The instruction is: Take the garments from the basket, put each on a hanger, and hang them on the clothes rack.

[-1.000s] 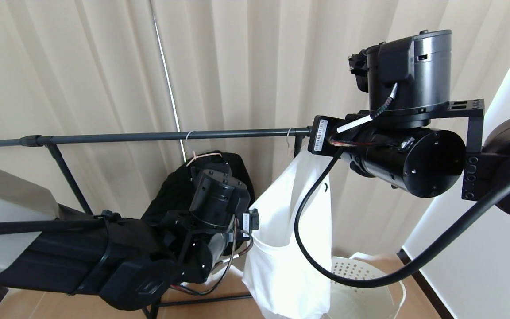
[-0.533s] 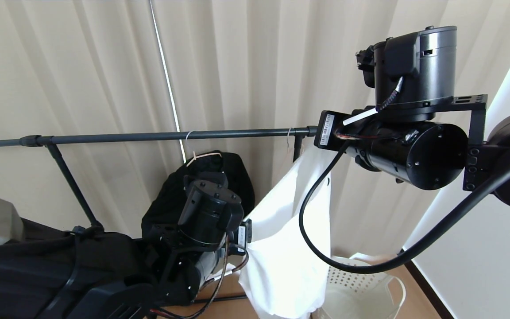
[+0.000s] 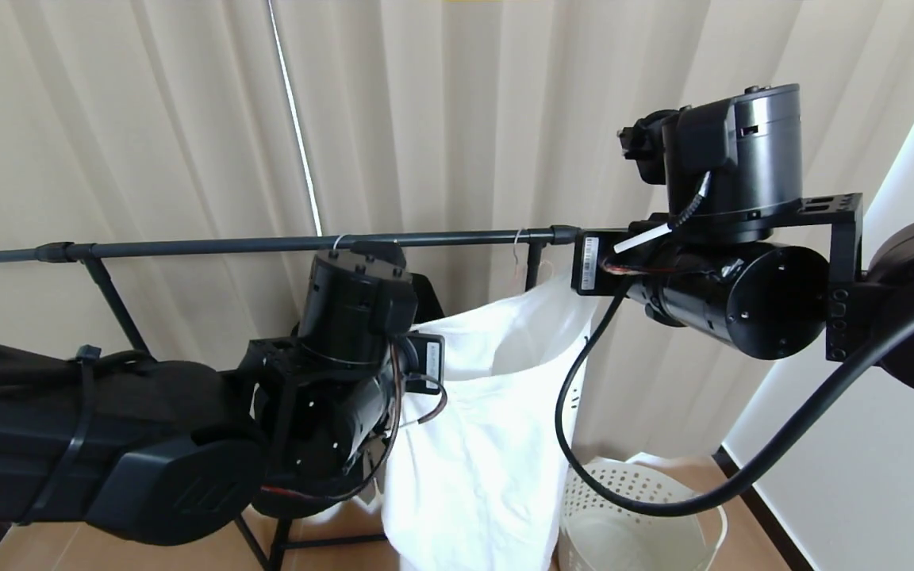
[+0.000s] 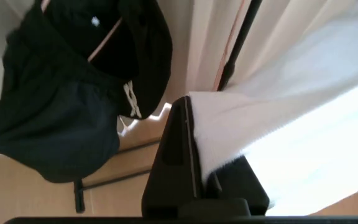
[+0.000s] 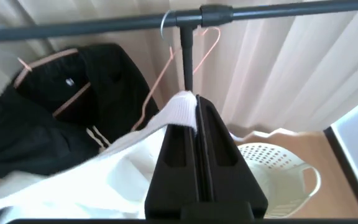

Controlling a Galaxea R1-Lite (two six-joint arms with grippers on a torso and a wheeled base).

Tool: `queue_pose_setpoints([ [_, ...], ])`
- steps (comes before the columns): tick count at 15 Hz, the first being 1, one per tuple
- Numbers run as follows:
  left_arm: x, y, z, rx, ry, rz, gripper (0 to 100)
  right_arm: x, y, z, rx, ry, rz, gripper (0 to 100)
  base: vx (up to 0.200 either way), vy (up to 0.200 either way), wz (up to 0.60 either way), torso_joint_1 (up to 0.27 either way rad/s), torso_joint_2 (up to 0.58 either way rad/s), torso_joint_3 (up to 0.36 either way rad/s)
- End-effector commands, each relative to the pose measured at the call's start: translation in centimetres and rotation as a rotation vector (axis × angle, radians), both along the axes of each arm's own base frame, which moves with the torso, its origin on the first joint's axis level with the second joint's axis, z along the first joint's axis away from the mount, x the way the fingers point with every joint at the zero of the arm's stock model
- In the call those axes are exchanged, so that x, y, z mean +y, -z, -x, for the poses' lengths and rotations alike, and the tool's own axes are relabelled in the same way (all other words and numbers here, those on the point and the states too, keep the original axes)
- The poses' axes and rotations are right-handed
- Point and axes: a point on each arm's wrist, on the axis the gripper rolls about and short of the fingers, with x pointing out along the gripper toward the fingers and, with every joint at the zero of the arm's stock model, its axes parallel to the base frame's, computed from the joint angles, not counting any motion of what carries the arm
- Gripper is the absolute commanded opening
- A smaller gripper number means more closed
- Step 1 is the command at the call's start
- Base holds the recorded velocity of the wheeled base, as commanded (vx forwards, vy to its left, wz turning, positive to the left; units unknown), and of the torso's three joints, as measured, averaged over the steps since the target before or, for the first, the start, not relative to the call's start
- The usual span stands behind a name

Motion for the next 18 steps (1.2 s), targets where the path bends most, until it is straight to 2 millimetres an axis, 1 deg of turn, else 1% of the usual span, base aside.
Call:
queue_pose_setpoints([
  [1,-0.3,-1.5,-0.8,-0.044,-0.005,0.027,0,0.0,0.9,0.2,0.022,-0.009,0.034,0,0.0,0.0,0.0,0.0,0.0,0.0],
  [2,-0.5,-2.3,-1.2,-0.067,-0.005,0.033,0,-0.1,1.3,0.3,0.031,-0.012,0.055,0,0.0,0.0,0.0,0.0,0.0,0.0],
  [3,-0.4,-2.5,-1.4,-0.07,-0.01,0.029,0,-0.1,1.3,0.3,0.031,-0.012,0.055,0,0.0,0.0,0.0,0.0,0.0,0.0],
  [4,-0.5,-3.0,-2.0,-0.076,-0.017,0.026,0,-0.1,1.5,0.3,0.04,-0.016,0.07,100,0.0,0.0,0.0,0.0,0.0,0.0],
  [6,-0.8,-4.3,-2.4,-0.093,-0.015,0.036,0,-0.6,2.3,0.8,0.066,-0.04,0.157,100,0.0,0.0,0.0,0.0,0.0,0.0],
  [8,-1.2,-5.4,-3.5,-0.103,-0.026,0.038,0,-1.8,3.9,2.3,0.126,-0.121,0.326,100,0.0,0.0,0.0,0.0,0.0,0.0],
  [10,-1.6,-6.4,-4.1,-0.12,-0.026,0.039,0,-2.2,5.1,3.5,0.165,-0.24,0.385,100,0.0,0.0,0.0,0.0,0.0,0.0],
  [12,-1.8,-7.0,-4.3,-0.13,-0.02,0.029,0,-2.6,5.2,5.3,0.184,-0.428,0.366,100,0.0,0.0,0.0,0.0,0.0,0.0],
  [14,-2.0,-7.2,-4.3,-0.135,-0.014,0.029,0,-3.3,5.1,6.3,0.181,-0.581,0.366,100,0.0,0.0,0.0,0.0,0.0,0.0],
  [15,-2.0,-7.1,-4.3,-0.134,-0.014,0.027,0,-3.2,5.0,6.3,0.18,-0.595,0.357,100,0.0,0.0,0.0,0.0,0.0,0.0],
  [17,-2.4,-7.1,-3.9,-0.132,-0.001,0.026,0,-2.8,4.8,6.2,0.155,-0.667,0.286,100,0.0,0.0,0.0,0.0,0.0,0.0],
  [18,-2.6,-7.0,-3.7,-0.13,0.008,0.024,0,-2.4,4.7,5.9,0.127,-0.661,0.237,100,0.0,0.0,0.0,0.0,0.0,0.0],
])
